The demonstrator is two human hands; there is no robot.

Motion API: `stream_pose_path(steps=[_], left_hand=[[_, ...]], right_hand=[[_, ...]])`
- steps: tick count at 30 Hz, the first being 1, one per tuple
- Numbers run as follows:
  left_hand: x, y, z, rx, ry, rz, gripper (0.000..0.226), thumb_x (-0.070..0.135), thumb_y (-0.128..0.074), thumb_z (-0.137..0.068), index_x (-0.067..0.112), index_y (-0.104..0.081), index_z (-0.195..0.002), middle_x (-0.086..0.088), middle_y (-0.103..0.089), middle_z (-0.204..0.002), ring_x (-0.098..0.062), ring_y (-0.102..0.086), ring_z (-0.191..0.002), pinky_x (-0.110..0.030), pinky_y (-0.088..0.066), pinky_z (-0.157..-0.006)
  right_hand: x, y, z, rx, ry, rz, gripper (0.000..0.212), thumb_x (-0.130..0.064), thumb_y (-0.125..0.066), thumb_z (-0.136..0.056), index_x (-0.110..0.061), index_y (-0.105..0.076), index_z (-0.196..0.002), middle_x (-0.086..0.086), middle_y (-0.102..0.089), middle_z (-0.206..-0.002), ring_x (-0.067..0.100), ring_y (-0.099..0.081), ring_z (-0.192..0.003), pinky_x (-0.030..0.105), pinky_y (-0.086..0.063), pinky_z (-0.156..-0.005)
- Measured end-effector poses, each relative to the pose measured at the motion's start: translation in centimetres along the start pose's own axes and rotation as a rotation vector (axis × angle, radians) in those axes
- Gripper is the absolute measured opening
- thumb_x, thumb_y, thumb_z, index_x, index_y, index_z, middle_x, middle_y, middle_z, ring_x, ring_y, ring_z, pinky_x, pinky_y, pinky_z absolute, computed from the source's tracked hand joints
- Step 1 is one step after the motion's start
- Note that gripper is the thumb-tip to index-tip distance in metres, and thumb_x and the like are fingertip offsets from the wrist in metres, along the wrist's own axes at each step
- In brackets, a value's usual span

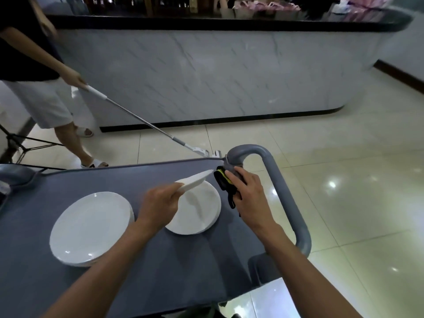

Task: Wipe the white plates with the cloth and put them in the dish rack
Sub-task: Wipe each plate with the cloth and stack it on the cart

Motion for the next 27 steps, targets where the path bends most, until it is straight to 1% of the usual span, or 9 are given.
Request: stream_pose_path(steps=[3, 6, 10, 13, 17, 20, 22, 24, 27], left_hand=[[0.9, -1.0, 0.5, 0.02, -0.083, -0.085, 0.018, 0.009, -0.07, -0.074, 0.012, -0.08, -0.089, -0.008, -0.076, -0.077, -0.031, -0.07, -0.061, -0.034, -0.056, -0.052], [0.9, -2.5, 1.4, -0.007, -0.143, -0.11, 0.023, 0.003, -0.068, -0.069, 0.015, -0.08, -0.084, -0.004, -0.076, -0.079, -0.027, -0.072, -0.067, -0.031, -0.055, -0.056], [1.4, -3.8, 2.7, -0.031, -0.267, -0.117, 0.025, 0.004, -0.058, -0.077, 0.013, -0.079, -0.086, -0.002, -0.078, -0.087, -0.023, -0.075, -0.077, -0.029, -0.057, -0.06], [1.5, -4.9, 3.8, -0.057, -0.281, -0.118, 0.025, -0.001, -0.061, -0.075, 0.009, -0.079, -0.089, -0.005, -0.078, -0.091, -0.026, -0.075, -0.08, -0.033, -0.06, -0.062], [1.5, -6.9, 5.6, -0.146, -0.289, -0.15, 0.027, 0.002, -0.058, -0.079, 0.009, -0.079, -0.095, -0.007, -0.077, -0.098, -0.029, -0.075, -0.087, -0.037, -0.062, -0.065], [1.0, -8.2, 6.6, -0.233, -0.276, -0.164, 0.033, -0.005, -0.077, -0.068, 0.009, -0.077, -0.098, -0.007, -0.076, -0.102, -0.031, -0.073, -0.091, -0.037, -0.06, -0.066], [0.7, -9.0, 7.4, -0.296, -0.274, -0.173, 0.039, -0.003, -0.084, -0.064, 0.011, -0.076, -0.1, -0.006, -0.074, -0.106, -0.03, -0.072, -0.094, -0.036, -0.058, -0.066], [0.4, -9.4, 8.2, -0.314, -0.289, -0.178, 0.036, -0.001, -0.082, -0.069, 0.011, -0.075, -0.103, -0.006, -0.073, -0.11, -0.031, -0.071, -0.098, -0.035, -0.057, -0.065], [0.1, -9.7, 8.8, -0.293, -0.325, -0.18, 0.034, -0.001, -0.071, -0.074, 0.01, -0.073, -0.107, -0.007, -0.071, -0.114, -0.032, -0.069, -0.102, -0.035, -0.058, -0.067]], right_hand=[[0.4, 0.2, 0.4, -0.007, -0.014, 0.019, 0.063, 0.01, -0.062, -0.083, -0.016, -0.055, -0.141, 0.012, -0.048, -0.146, 0.038, -0.046, -0.124, 0.055, -0.047, -0.097], [0.6, 0.2, 0.8, -0.008, -0.018, 0.026, 0.063, 0.009, -0.062, -0.083, -0.016, -0.055, -0.14, 0.012, -0.049, -0.145, 0.038, -0.047, -0.124, 0.056, -0.048, -0.096], [0.8, 0.1, 1.4, -0.014, -0.016, 0.025, 0.063, 0.009, -0.065, -0.083, -0.016, -0.055, -0.14, 0.012, -0.049, -0.145, 0.037, -0.046, -0.125, 0.055, -0.049, -0.096], [0.9, -0.3, 1.8, -0.021, -0.017, 0.017, 0.063, 0.009, -0.064, -0.084, -0.017, -0.054, -0.141, 0.011, -0.049, -0.146, 0.036, -0.045, -0.126, 0.053, -0.048, -0.097], [0.5, -1.1, 2.5, -0.034, -0.018, -0.003, 0.062, 0.009, -0.063, -0.084, -0.017, -0.055, -0.14, 0.01, -0.049, -0.145, 0.034, -0.046, -0.125, 0.051, -0.048, -0.1], [0.4, -1.7, 3.1, -0.048, -0.026, -0.019, 0.064, 0.01, -0.063, -0.082, -0.017, -0.056, -0.14, 0.009, -0.05, -0.144, 0.033, -0.047, -0.124, 0.049, -0.047, -0.101], [0.4, -2.1, 3.5, -0.055, -0.028, -0.02, 0.065, 0.01, -0.064, -0.081, -0.017, -0.056, -0.14, 0.008, -0.05, -0.144, 0.033, -0.047, -0.123, 0.048, -0.046, -0.102], [0.5, -2.6, 4.1, -0.075, -0.031, -0.02, 0.065, 0.008, -0.064, -0.082, -0.019, -0.055, -0.141, 0.007, -0.049, -0.145, 0.031, -0.046, -0.125, 0.048, -0.045, -0.104], [0.6, -3.3, 5.0, -0.096, -0.047, -0.026, 0.064, 0.006, -0.065, -0.084, -0.019, -0.054, -0.141, 0.007, -0.049, -0.145, 0.03, -0.045, -0.127, 0.048, -0.046, -0.104]])
Point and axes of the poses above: each hand's wrist, its own z-axis away from the middle knuckle, its own y-axis out of the back of the hand, x = y × z, the point moved 9 cm from there along -z, towards the middle knuckle
